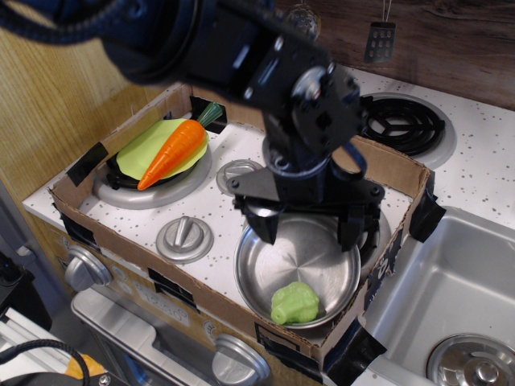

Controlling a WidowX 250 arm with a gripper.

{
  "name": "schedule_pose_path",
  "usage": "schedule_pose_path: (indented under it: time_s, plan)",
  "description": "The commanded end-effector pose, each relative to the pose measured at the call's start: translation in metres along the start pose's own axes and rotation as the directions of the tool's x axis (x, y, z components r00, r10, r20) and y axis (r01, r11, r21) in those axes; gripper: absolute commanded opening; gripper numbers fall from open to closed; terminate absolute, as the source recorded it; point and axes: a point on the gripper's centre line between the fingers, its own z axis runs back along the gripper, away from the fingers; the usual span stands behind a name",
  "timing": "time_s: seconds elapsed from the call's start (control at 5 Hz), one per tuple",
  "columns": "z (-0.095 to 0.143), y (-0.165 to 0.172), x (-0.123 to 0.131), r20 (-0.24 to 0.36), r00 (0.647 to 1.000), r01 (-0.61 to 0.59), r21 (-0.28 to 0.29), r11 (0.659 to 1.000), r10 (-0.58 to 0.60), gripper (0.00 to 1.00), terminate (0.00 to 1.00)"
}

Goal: Take broccoli out of pan

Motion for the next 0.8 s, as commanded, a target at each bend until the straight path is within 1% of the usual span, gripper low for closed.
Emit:
schedule_pose_path:
  time_s: [0.0, 0.2, 0.4, 0.6]
  plan:
    - [0.0, 0.001, -0.011, 0.025, 0.999, -0.035, -0.029, 0.999, 0.036, 1.0, 0.0]
    - [-0.007, -0.002, -0.015, 0.011, 0.999, -0.034, -0.066, 0.997, 0.035, 1.0, 0.0]
    - [-0.011, -0.005, -0.016, 0.021, 0.999, -0.022, -0.074, 0.997, 0.024, 1.0, 0.0]
    - [-0.017, -0.005, -0.017, 0.043, 0.999, -0.016, -0.068, 0.998, 0.019, 1.0, 0.0]
